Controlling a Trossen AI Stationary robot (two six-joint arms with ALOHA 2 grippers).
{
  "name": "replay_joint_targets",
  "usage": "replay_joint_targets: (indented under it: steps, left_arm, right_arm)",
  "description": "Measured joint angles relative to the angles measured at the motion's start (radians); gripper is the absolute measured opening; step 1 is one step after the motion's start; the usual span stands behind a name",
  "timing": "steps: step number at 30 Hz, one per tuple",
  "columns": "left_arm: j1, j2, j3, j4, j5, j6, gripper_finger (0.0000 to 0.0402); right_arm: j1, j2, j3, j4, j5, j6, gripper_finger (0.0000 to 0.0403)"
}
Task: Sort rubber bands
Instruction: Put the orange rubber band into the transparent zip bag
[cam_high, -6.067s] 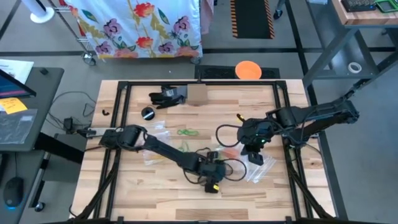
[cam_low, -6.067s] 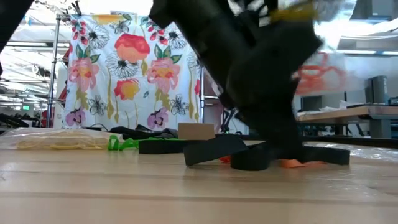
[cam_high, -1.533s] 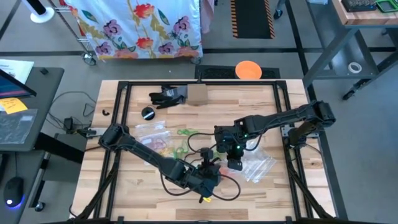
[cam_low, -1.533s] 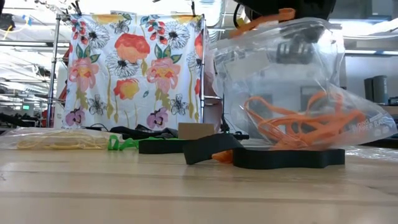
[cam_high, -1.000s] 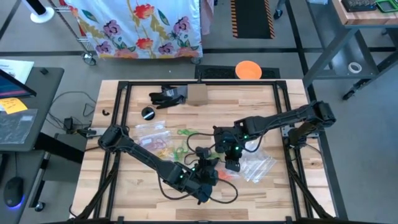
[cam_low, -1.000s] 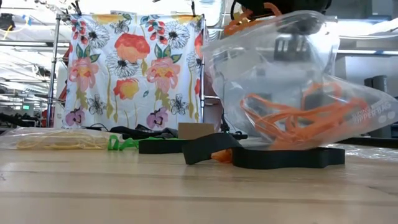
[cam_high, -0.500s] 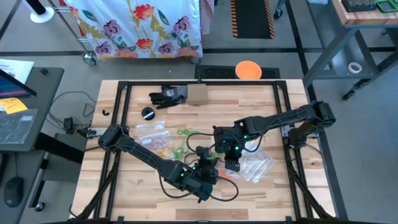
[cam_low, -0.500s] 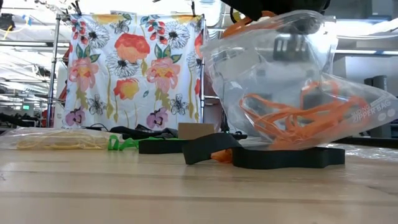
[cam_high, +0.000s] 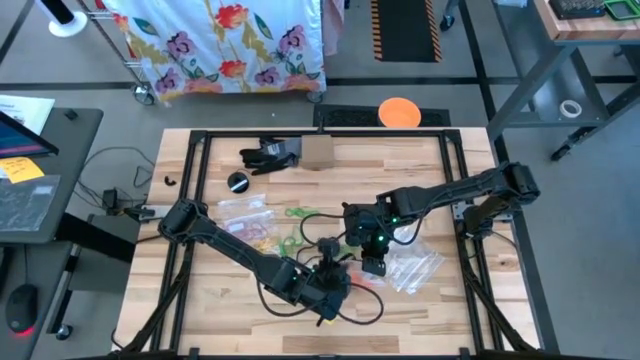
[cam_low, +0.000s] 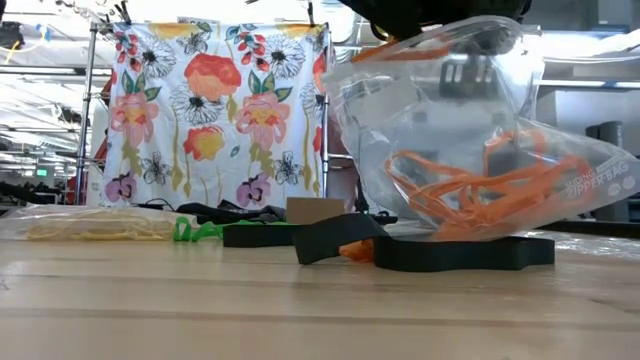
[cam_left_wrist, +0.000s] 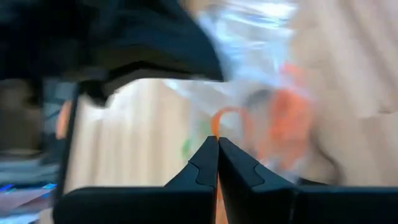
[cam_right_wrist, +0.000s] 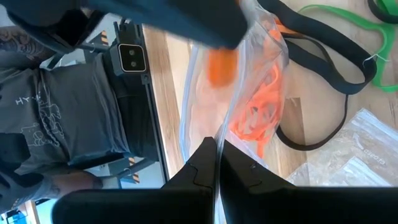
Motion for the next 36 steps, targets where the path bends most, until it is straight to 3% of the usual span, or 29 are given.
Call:
replay_joint_targets:
  steps: [4, 22, 32, 36]
  left_arm:
    - [0.012, 0.0, 0.0, 0.002, 0.073, 0.006, 0.0]
    - [0.028, 0.0, 0.0, 0.018, 0.081, -0.001, 0.0003]
    - [0.025, 0.0, 0.0, 0.018, 0.106, 0.027, 0.009]
    - [0.007, 0.001, 0.015, 0.01, 0.084, 0.063, 0.0102]
  right_arm:
    - [0.0, 0.0, 0.0, 0.001, 0.0, 0.002, 0.0005]
    - [0.0, 0.0, 0.0, 0.025, 0.0, 0.018, 0.0005]
    - [0.0, 0.0, 0.0, 0.025, 0.0, 0.018, 0.0005]
    - [0.0, 0.0, 0.0, 0.025, 0.0, 0.018, 0.0005]
